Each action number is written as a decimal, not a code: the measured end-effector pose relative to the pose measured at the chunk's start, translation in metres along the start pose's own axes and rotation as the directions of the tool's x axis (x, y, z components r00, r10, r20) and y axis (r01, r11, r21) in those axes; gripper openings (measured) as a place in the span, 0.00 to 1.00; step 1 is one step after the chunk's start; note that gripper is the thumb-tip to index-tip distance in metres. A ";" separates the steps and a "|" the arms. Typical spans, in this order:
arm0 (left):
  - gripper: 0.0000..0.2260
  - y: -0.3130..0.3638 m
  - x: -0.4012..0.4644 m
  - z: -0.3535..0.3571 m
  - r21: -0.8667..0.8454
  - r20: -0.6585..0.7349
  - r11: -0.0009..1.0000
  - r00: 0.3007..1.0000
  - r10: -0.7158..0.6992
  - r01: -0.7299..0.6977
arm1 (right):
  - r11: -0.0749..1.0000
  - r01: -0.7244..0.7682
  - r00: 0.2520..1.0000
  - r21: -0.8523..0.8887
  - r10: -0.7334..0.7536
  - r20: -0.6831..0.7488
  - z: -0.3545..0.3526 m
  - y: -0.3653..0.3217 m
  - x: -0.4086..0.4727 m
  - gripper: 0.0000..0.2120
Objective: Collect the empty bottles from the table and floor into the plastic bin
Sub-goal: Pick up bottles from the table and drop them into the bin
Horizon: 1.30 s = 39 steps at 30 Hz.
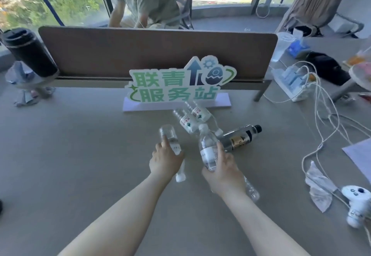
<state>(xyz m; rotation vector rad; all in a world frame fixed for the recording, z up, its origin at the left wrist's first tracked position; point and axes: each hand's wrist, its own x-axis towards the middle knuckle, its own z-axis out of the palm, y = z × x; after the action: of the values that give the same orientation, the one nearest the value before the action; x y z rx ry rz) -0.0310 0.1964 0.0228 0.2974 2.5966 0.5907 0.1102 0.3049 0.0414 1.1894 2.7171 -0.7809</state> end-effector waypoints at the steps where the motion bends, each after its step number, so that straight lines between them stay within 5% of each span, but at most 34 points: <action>1: 0.42 0.005 0.006 0.007 -0.009 0.009 1.000 1.000 -0.024 0.024 | 1.000 -0.003 1.000 0.007 0.003 -0.017 -0.002 0.003 -0.002 0.41; 8: 0.44 -0.004 0.012 0.034 0.030 0.009 0.990 0.991 -0.135 0.135 | 0.996 0.049 0.995 0.068 -0.043 -0.085 0.000 0.017 -0.016 0.40; 15: 0.43 -0.076 -0.048 -0.025 -0.149 -0.228 0.975 0.953 -0.198 0.167 | 0.948 0.304 0.952 0.094 -0.305 -0.011 0.020 -0.046 -0.024 0.42; 24: 0.41 -0.247 -0.158 -0.114 -0.392 -0.443 0.838 0.720 -0.534 0.380 | 0.693 0.688 0.662 0.215 -0.721 0.205 0.097 -0.196 -0.113 0.41; 32: 0.43 -0.425 -0.252 -0.116 -0.641 -0.282 0.546 0.496 -0.821 0.540 | 0.457 0.863 0.350 0.216 -0.848 0.398 0.208 -0.286 -0.231 0.38; 39: 0.46 -0.568 -0.266 -0.085 -0.747 -0.015 0.311 0.453 -0.891 0.588 | 0.510 0.851 0.334 0.127 -0.711 0.618 0.331 -0.320 -0.297 0.40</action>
<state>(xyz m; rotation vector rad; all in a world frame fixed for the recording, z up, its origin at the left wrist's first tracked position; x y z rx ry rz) 0.0999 -0.4167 -0.0649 -1.4392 2.2408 1.1993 0.0481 -0.2344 -0.0333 -0.5452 2.5300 -0.6848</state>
